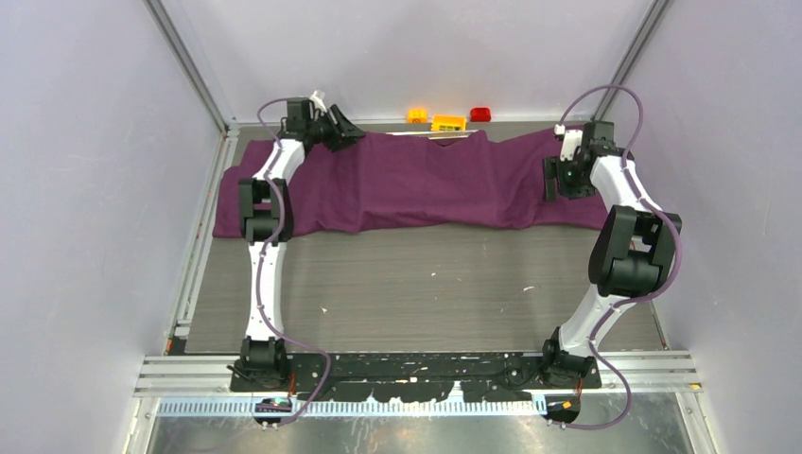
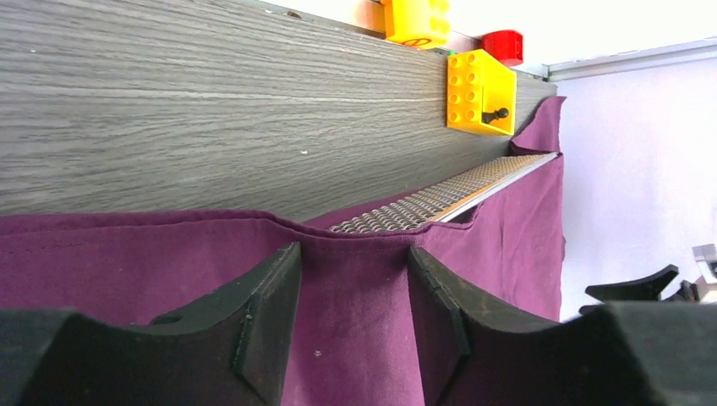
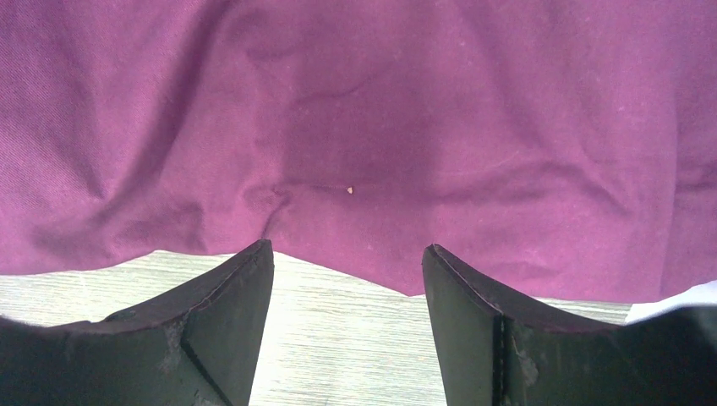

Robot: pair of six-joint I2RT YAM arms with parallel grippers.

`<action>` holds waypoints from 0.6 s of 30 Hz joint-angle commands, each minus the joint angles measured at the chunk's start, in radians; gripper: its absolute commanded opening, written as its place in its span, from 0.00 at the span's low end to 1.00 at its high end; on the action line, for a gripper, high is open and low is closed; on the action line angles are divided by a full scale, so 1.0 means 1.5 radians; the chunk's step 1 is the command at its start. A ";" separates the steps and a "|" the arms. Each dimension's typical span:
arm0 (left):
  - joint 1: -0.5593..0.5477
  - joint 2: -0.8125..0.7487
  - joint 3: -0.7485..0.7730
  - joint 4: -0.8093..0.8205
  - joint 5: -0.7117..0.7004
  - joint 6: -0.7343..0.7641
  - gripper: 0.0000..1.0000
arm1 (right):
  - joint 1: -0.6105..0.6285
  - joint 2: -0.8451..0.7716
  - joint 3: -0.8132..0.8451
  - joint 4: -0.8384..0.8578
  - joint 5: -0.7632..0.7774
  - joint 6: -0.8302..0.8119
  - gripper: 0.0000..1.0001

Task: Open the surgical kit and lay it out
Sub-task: Open the surgical kit at the center of the board.

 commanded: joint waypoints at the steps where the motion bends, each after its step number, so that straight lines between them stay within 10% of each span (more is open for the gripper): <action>1: -0.006 -0.005 0.008 0.060 0.037 -0.038 0.48 | 0.001 -0.036 -0.008 0.016 0.001 -0.007 0.70; 18: -0.006 -0.048 -0.017 0.061 0.048 -0.036 0.02 | 0.001 -0.044 -0.032 0.016 0.003 -0.013 0.69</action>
